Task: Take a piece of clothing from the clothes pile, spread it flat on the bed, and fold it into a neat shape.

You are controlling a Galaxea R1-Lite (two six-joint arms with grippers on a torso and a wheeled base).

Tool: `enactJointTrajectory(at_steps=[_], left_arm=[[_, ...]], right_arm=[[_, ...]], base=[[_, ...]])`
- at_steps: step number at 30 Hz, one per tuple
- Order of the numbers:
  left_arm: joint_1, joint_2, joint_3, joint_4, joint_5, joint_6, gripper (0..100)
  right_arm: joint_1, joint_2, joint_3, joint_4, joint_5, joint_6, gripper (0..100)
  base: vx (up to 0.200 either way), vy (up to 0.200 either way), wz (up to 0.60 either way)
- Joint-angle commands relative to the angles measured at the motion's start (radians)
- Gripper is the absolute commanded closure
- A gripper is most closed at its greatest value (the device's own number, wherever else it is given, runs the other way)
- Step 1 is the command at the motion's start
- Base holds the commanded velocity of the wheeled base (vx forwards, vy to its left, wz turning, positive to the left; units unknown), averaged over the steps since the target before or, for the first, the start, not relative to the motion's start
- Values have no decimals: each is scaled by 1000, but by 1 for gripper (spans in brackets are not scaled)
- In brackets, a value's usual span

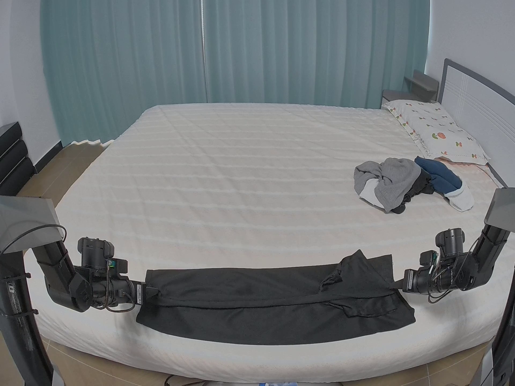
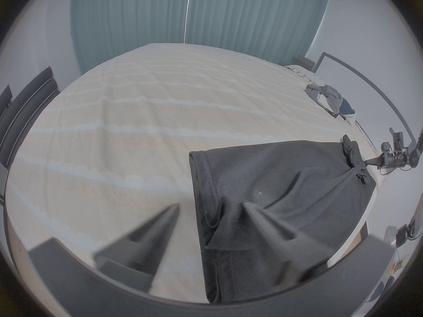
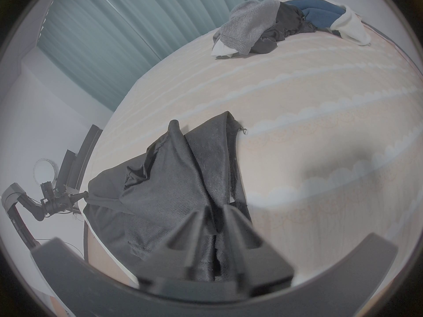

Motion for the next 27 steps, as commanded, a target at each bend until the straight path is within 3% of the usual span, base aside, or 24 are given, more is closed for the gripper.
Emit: enactJointTrajectory(at_steps=[1,4,8,11,17,21,27], left_arm=[[0,-1,2,-3,-1,-4,0],[1,-13,-1,-5,-2,-10,0],[24,-35,-26,-2,-17,-30,0],[26,-42,-70,6,-28,-131,0],[8,-15,-190,12,-25,-383,0],[-6,46,-253,47,-25,-462,0],[-11,68,-291,129,-25,-496,0]], right_arm=[[-2,-26,-11,-1,8,13,0],[-2,-55,-22,-1,9,54,0],[1,-98,-89,-1,40,217,0],[6,-78,-128,-1,42,323,0],[6,32,-147,-59,48,406,0],[2,106,-141,-171,54,479,0],[1,122,-129,-261,54,562,0]], base=[[0,0,0],[0,0,0],[0,0,0],[0,0,0],[0,0,0],[0,0,0],[0,0,0]])
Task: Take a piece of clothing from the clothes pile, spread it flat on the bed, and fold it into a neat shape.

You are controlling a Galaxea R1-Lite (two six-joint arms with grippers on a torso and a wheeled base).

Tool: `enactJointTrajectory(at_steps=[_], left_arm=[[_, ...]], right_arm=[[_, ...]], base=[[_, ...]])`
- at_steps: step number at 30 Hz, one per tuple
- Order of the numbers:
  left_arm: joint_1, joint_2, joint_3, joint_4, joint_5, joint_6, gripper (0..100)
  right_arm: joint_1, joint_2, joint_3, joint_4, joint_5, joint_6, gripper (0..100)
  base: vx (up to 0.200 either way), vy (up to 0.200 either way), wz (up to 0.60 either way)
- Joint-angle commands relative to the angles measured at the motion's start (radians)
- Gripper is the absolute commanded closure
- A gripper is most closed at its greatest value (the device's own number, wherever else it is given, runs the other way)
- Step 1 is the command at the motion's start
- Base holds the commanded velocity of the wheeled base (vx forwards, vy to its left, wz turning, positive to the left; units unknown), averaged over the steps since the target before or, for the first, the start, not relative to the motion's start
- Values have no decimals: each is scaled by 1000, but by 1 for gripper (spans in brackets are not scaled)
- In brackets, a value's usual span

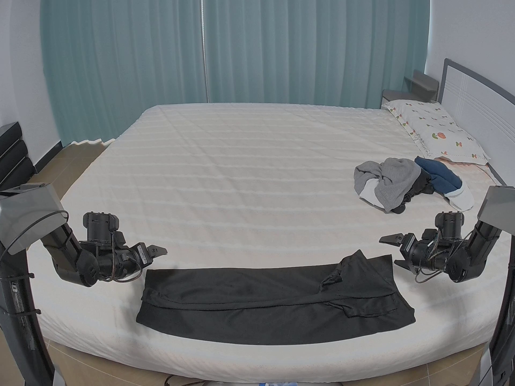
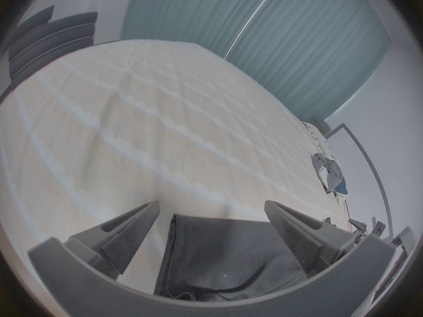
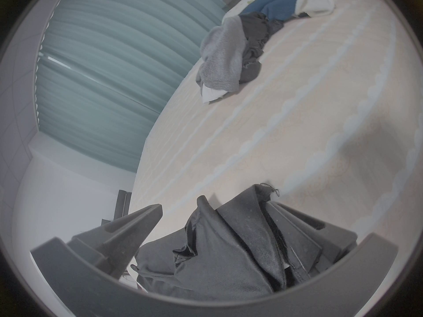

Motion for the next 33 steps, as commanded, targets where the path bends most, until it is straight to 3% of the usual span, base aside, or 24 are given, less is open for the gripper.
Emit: enactJointTrajectory(at_steps=[1,9,10,18,24,33], left_arm=[[-14,44,-37,43,0,-14,0],[-23,47,-43,67,10,-14,0],[-23,47,-46,67,10,-14,100],[-25,60,-43,64,18,-3,100],[-13,58,-89,57,87,-14,100],[0,52,-93,54,103,-11,100]], right_arm=[[-1,56,9,-20,2,20,0],[-17,51,21,-22,0,22,0],[-17,51,23,-22,0,22,0],[-17,60,37,-54,-5,17,0],[-15,62,38,-72,-12,19,0],[-17,68,29,-74,-14,20,0]], base=[[0,0,0],[0,0,0],[0,0,0],[0,0,0],[0,0,0],[0,0,0]])
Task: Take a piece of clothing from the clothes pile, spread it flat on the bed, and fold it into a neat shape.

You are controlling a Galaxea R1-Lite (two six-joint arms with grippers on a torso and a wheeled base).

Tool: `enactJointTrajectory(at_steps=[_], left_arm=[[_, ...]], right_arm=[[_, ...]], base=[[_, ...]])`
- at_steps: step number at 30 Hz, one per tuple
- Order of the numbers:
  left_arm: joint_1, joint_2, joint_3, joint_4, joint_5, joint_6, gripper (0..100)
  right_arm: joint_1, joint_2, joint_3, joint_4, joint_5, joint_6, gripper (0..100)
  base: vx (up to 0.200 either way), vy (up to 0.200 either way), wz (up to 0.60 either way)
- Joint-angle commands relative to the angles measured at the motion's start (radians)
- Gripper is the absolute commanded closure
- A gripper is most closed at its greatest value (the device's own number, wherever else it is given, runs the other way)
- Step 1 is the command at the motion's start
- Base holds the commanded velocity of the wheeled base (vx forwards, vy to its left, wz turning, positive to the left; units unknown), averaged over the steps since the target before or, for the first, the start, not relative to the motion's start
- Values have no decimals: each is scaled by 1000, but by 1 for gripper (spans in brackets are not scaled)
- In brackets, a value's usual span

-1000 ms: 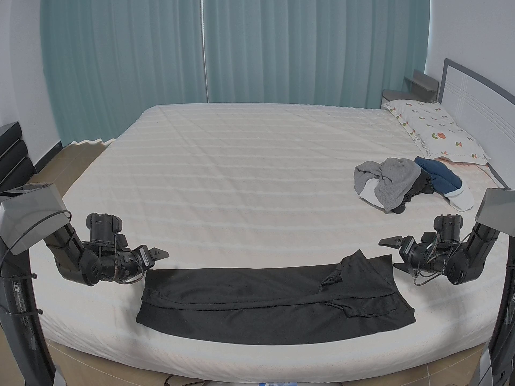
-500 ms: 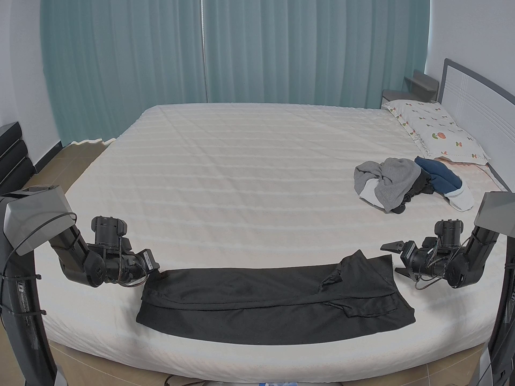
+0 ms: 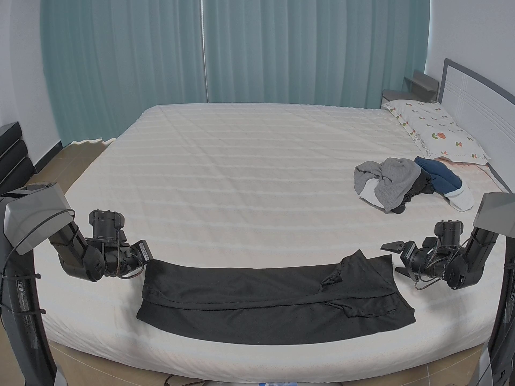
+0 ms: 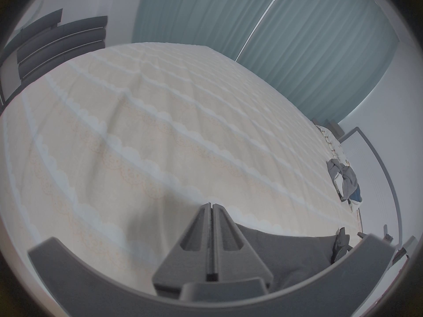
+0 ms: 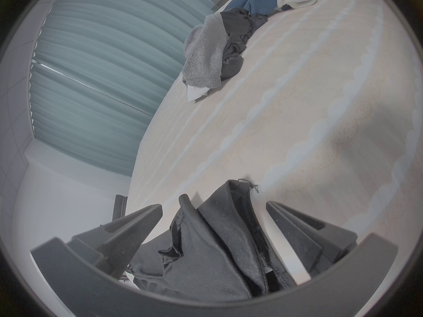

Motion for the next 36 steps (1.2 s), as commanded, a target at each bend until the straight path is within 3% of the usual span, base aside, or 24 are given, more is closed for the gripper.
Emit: enactJointTrajectory(at_steps=[1,8,17,24,25,36], left_arm=[[4,-1,-3,-3,3,0,100],[6,8,-6,-1,3,1,100],[6,11,-8,-3,3,1,100],[7,22,-14,-1,3,1,100],[7,22,-14,-1,3,3,100],[7,28,-13,2,3,8,100]], right_arm=[[0,6,-5,-2,-5,-1,0],[13,35,-40,-2,-71,-1,0],[24,52,-66,-3,-80,0,0],[46,109,-72,-105,-111,-3,0],[49,112,-72,-111,-126,-4,100],[40,126,-94,-148,-158,-1,100]], base=[[0,0,0],[0,0,0],[0,0,0],[0,0,0],[0,0,0],[0,0,0]])
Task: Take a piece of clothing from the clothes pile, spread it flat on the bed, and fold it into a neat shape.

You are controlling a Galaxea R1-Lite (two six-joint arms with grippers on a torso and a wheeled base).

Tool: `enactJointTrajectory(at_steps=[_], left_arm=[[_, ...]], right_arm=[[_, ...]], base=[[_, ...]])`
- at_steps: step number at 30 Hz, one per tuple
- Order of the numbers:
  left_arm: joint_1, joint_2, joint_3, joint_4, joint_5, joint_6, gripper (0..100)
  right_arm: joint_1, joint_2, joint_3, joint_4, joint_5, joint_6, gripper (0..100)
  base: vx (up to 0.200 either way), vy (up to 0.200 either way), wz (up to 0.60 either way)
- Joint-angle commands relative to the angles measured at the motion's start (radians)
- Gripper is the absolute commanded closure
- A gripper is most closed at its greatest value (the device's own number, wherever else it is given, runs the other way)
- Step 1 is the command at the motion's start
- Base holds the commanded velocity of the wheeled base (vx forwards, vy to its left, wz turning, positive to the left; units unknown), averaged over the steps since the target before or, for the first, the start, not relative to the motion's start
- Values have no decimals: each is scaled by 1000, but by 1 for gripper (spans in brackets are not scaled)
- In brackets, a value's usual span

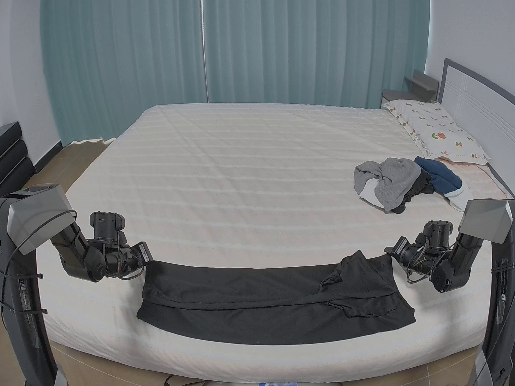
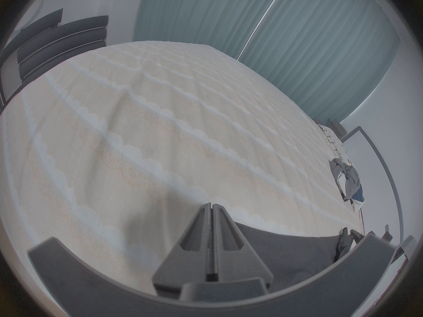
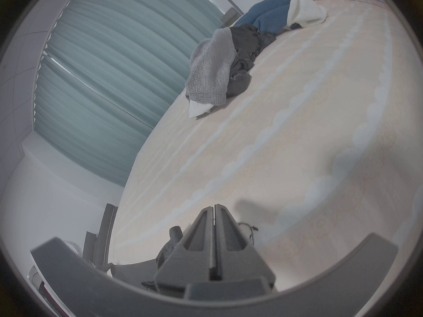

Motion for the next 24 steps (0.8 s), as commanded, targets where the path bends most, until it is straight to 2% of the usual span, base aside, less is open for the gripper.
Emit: enactJointTrajectory(at_steps=[1,9,10,12,13,16,20,22,23,24], left_arm=[[0,8,0,1,0,1,100],[1,8,0,8,-2,1,100],[1,8,0,10,-3,0,100],[1,8,0,10,-3,0,100],[1,10,0,11,-6,-2,0],[1,11,-1,11,-16,-11,0],[4,25,-10,7,-20,-12,0],[12,39,-24,1,-45,-42,0],[12,37,-24,-1,-46,-43,0],[24,34,-27,2,-78,-66,0]], right_arm=[[-4,15,-4,-4,-2,0,100],[-3,17,-1,-6,-4,0,100],[-3,14,2,-13,-2,-1,0],[-3,14,2,-13,-2,-1,0],[2,2,16,-62,-2,0,0],[8,-34,37,-96,-5,-1,0],[42,-118,48,-69,-5,-1,0],[102,-208,40,20,-7,-6,0],[105,-215,39,27,-7,-6,0],[143,-264,31,109,-5,-6,0]], base=[[0,0,0],[0,0,0],[0,0,0],[0,0,0],[0,0,0],[0,0,0],[0,0,0],[0,0,0],[0,0,0],[0,0,0]])
